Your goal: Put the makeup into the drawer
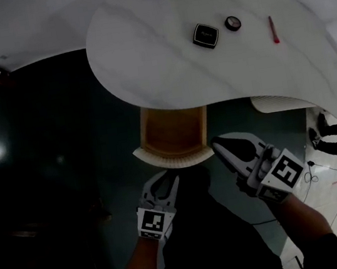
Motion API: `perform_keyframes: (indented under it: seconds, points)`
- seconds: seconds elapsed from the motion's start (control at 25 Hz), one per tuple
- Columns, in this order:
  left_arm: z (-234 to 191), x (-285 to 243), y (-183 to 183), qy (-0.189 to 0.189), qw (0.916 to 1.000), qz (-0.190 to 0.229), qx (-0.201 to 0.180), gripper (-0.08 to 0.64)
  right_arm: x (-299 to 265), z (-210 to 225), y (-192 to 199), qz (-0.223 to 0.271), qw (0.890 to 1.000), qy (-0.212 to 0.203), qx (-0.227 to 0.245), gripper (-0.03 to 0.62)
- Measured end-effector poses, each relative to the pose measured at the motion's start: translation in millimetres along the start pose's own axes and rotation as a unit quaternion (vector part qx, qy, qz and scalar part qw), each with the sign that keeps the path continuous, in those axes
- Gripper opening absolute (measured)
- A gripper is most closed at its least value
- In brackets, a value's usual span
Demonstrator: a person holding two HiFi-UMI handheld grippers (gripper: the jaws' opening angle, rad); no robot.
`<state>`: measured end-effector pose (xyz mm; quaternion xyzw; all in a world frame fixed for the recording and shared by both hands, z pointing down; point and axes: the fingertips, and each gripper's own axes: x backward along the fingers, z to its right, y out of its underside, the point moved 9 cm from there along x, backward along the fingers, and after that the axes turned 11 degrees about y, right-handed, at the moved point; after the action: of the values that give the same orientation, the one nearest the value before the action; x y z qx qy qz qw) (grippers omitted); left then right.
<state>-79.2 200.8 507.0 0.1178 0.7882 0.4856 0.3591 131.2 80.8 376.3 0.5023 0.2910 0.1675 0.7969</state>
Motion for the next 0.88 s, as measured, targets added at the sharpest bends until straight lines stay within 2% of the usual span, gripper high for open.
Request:
perform_keyframes:
  seconds: [0.2, 0.4, 0.52, 0.64, 0.88]
  points:
    - [8.2, 17.8, -42.8, 0.001, 0.9999, 0.009, -0.007, 0.068, 7.7, 4.5, -38.3, 0.022, 1.0, 0.02, -0.007, 0.017]
    - [2.9, 25.4, -99.6, -0.003, 0.9981, 0.035, -0.051, 0.048, 18.2, 7.7, -55.7, 0.017, 0.999, 0.04, 0.001, 0.017]
    - [-4.3, 22.6, -129.0, 0.008, 0.9967, 0.04, -0.071, 0.034, 22.8, 13.1, -64.0, 0.013, 0.998, 0.063, -0.007, 0.017]
    - [-13.1, 19.8, -152.5, 0.019, 0.9957, 0.051, -0.075, 0.028, 25.2, 10.6, -82.1, 0.019, 0.996, 0.081, -0.023, 0.017]
    - [-28.2, 14.5, -197.8, 0.019, 0.9942, 0.074, -0.076, 0.014, 17.6, 7.2, -109.1, 0.024, 0.996, 0.084, 0.001, 0.017]
